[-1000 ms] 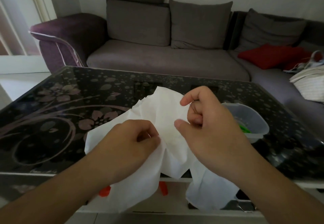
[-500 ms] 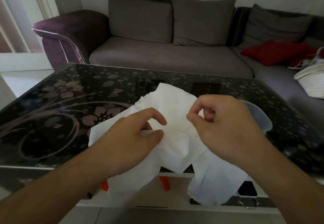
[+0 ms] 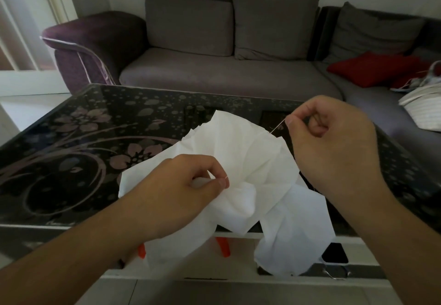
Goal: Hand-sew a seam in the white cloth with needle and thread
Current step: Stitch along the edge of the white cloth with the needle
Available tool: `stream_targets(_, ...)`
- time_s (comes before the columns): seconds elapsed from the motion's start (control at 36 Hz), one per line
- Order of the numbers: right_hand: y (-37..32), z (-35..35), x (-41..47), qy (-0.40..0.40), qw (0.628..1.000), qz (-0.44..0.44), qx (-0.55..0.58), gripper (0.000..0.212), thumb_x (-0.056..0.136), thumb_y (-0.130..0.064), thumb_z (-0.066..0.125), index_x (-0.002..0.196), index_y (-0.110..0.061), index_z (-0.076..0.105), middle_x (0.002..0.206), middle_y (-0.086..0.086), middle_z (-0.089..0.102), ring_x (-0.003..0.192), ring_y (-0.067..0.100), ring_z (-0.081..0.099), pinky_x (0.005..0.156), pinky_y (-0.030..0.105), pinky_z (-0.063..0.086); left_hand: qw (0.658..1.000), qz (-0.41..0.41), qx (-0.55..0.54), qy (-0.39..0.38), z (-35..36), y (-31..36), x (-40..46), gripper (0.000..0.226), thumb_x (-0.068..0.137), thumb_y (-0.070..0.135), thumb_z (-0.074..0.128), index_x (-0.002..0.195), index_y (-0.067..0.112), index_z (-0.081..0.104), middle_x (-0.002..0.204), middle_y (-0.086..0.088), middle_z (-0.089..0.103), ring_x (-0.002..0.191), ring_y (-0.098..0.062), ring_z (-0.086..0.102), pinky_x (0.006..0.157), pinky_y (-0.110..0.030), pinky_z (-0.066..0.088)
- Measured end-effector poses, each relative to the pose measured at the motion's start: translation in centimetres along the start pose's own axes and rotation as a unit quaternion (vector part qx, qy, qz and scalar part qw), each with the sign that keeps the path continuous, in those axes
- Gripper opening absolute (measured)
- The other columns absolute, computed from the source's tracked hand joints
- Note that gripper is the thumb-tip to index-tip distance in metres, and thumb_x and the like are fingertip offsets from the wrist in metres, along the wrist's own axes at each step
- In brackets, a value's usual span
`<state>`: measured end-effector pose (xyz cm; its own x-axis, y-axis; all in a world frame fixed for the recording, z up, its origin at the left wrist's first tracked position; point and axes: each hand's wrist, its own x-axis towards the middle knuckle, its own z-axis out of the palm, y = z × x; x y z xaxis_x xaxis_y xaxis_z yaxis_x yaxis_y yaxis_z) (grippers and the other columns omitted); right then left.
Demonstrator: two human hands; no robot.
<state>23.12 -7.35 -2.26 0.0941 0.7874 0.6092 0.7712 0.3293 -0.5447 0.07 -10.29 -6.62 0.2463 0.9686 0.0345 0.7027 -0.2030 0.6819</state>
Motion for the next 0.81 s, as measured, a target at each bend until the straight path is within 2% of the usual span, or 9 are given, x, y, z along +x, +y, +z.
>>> stream_targets(0.14,0.9,0.6,0.4,0.014,0.999,0.028,-0.013,0.022,0.095,-0.024,0.070,0.075,-0.026,0.060,0.051,-0.008,0.049,0.051,0.002,0.052,0.050,0.007,0.041,1.000,-0.001,0.002,-0.006,0.0,-0.1,0.0,0.015,0.099,0.047,0.057,0.093,0.046,0.071,0.094,0.026,0.071,0.090,0.004,0.064,0.071,-0.010,0.042)
stream_targets(0.22,1.3,0.7,0.6,0.016,0.999,0.045,-0.019,0.021,0.096,-0.023,0.069,0.076,-0.024,0.061,0.053,-0.007,0.051,0.053,0.000,0.052,0.052,0.003,0.039,1.000,-0.009,0.004,-0.009,0.0,-0.2,-0.1,0.015,0.098,0.047,0.058,0.092,0.045,0.072,0.098,0.028,0.070,0.095,0.003,0.064,0.076,-0.012,0.043)
stream_targets(0.36,2.1,0.6,1.3,0.027,0.997,0.073,-0.025,0.020,0.096,-0.024,0.069,0.077,-0.022,0.062,0.054,-0.006,0.052,0.053,0.000,0.051,0.052,0.002,0.038,1.000,-0.011,0.004,-0.020,0.0,-0.1,-0.2,0.015,0.098,0.044,0.060,0.090,0.043,0.073,0.096,0.032,0.070,0.094,0.012,0.061,0.073,-0.009,0.043)
stream_targets(0.47,2.7,0.5,1.6,0.027,0.996,0.080,-0.040,0.018,0.098,-0.026,0.066,0.081,-0.023,0.063,0.061,-0.002,0.059,0.056,0.012,0.056,0.050,0.009,0.037,0.999,-0.019,0.009,-0.032,0.0,-0.2,-0.2,0.015,0.098,0.041,0.061,0.090,0.041,0.074,0.094,0.031,0.071,0.093,0.009,0.064,0.076,-0.009,0.046)
stream_targets(0.53,3.1,0.6,1.8,0.029,0.995,0.083,-0.043,0.017,0.099,-0.027,0.065,0.082,-0.024,0.063,0.062,-0.001,0.061,0.055,0.013,0.056,0.054,0.015,0.039,0.999,-0.018,0.014,-0.040,0.0,-0.3,-0.2,0.016,0.098,0.041,0.060,0.090,0.042,0.073,0.094,0.031,0.071,0.092,0.008,0.064,0.076,-0.009,0.046)
stream_targets(0.61,3.6,0.7,1.9,0.030,0.994,0.091,-0.048,0.018,0.098,-0.026,0.066,0.081,-0.024,0.063,0.061,-0.002,0.061,0.055,0.013,0.057,0.055,0.018,0.040,0.998,-0.012,0.019,-0.052,0.0,-0.4,-0.3,0.017,0.098,0.038,0.060,0.089,0.041,0.074,0.094,0.033,0.070,0.094,0.012,0.063,0.075,-0.010,0.046)
stream_targets(0.72,3.5,0.9,1.8,0.026,0.994,0.099,-0.049,0.017,0.098,-0.024,0.067,0.081,-0.023,0.065,0.061,-0.004,0.059,0.054,0.009,0.055,0.051,0.009,0.038,0.998,-0.010,0.022,-0.054,0.1,-0.5,-0.4,0.017,0.098,0.037,0.061,0.088,0.042,0.074,0.094,0.037,0.068,0.095,0.014,0.061,0.075,-0.010,0.046)
stream_targets(0.81,3.1,0.9,1.7,0.008,0.993,0.116,-0.026,0.006,0.097,-0.025,0.068,0.091,-0.023,0.068,0.064,-0.005,0.061,0.058,-0.003,0.057,0.052,0.002,0.039,0.998,-0.008,0.021,-0.051,0.1,-0.6,-0.4,0.016,0.098,0.038,0.061,0.088,0.042,0.074,0.094,0.037,0.068,0.097,0.014,0.061,0.078,-0.009,0.047)
